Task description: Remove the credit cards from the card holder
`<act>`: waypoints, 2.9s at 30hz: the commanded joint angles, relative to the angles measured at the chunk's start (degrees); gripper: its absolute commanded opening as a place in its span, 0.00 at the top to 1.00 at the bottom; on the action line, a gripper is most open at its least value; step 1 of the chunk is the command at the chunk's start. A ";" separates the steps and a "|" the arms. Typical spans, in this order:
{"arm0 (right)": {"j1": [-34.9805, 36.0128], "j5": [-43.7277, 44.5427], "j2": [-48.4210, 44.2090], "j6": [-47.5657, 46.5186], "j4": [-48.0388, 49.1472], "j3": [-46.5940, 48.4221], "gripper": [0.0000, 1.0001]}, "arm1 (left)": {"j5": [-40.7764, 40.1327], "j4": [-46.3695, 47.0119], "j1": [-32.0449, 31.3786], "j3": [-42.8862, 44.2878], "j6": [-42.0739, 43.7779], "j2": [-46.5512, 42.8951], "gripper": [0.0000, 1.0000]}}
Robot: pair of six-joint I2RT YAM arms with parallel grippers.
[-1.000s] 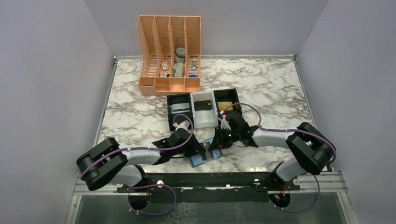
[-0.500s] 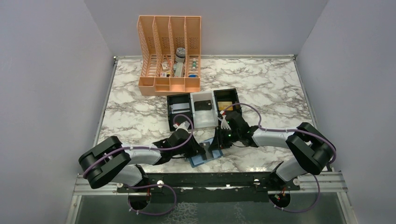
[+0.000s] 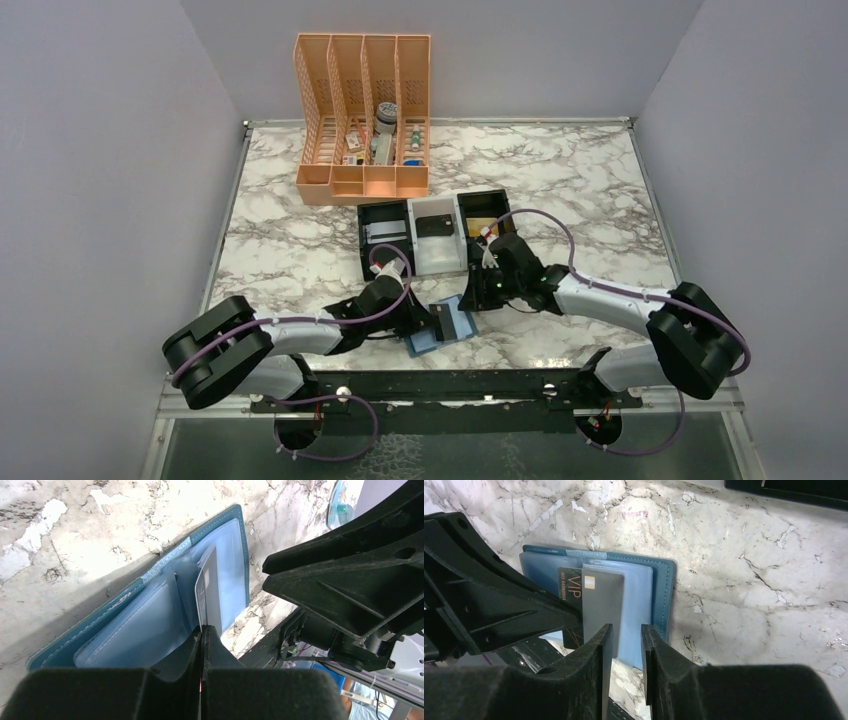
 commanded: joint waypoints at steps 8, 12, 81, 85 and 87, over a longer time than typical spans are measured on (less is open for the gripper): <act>0.02 1.28 1.38 -0.73 -1.78 0.21 0.71 | -1.19 -3.61 0.11 1.61 2.29 0.94 1.00; 0.03 -2.36 3.98 -0.28 1.45 -0.58 0.71 | -1.19 -4.62 0.15 2.38 2.87 1.45 1.00; 0.14 3.34 -3.53 1.57 4.30 0.11 0.71 | -7.93 -43.31 0.79 15.56 21.43 -16.31 1.00; 0.08 5.80 -6.50 1.90 3.25 -0.12 0.69 | -8.04 -49.40 0.90 20.16 26.79 -15.04 1.00; 0.13 6.53 -7.84 2.25 3.45 -0.51 0.69 | -8.94 -51.51 0.95 21.61 28.82 -14.54 1.00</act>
